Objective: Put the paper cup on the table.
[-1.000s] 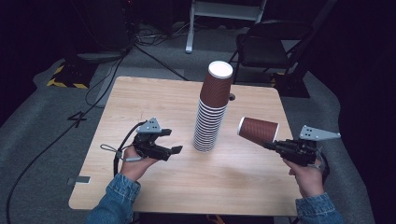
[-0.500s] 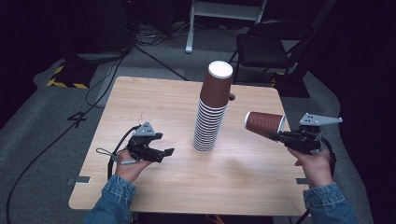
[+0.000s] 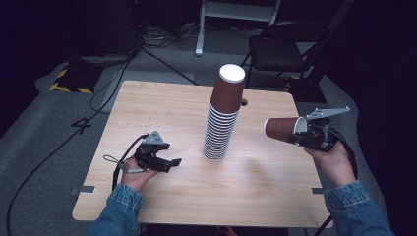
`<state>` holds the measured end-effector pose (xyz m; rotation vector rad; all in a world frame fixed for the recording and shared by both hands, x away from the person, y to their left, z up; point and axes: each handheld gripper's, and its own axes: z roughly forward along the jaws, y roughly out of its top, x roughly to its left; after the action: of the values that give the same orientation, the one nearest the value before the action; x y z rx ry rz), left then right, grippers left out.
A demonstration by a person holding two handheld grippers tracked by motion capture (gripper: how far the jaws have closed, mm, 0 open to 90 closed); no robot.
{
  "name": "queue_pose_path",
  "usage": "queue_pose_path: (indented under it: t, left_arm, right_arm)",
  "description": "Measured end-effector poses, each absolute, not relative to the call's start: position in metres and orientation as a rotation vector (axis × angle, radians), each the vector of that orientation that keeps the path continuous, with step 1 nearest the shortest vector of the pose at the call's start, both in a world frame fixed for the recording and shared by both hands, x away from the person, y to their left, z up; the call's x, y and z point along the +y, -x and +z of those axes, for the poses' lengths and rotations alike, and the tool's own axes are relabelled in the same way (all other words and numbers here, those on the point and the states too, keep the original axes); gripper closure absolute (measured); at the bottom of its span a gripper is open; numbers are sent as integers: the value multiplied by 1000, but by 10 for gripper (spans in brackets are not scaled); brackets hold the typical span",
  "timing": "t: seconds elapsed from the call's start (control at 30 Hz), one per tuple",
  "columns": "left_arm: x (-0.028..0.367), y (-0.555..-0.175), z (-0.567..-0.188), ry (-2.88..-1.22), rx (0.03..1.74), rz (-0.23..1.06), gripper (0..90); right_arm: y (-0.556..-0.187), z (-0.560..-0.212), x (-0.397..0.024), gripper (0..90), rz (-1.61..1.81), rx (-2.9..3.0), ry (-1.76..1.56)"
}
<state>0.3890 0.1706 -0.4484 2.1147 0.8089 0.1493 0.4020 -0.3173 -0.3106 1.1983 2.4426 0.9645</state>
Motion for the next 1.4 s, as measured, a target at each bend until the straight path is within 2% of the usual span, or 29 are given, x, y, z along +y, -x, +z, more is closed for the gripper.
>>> queue_pose_path:
  t: [0.47, 1.03, 1.4]
  left_arm:
    - [171, -393, -460, -2181, 837, 143, 203]
    - [173, -386, -468, -2286, 865, 180, 194]
    - [183, -379, -471, -2277, 899, 189, 195]
  right_arm:
    - [-443, -302, -294, 868, 680, 2611, -1239]
    - [-494, -321, -267, 867, 404, 2759, -1278]
    - [-511, -334, -254, 867, 281, 2822, -1276]
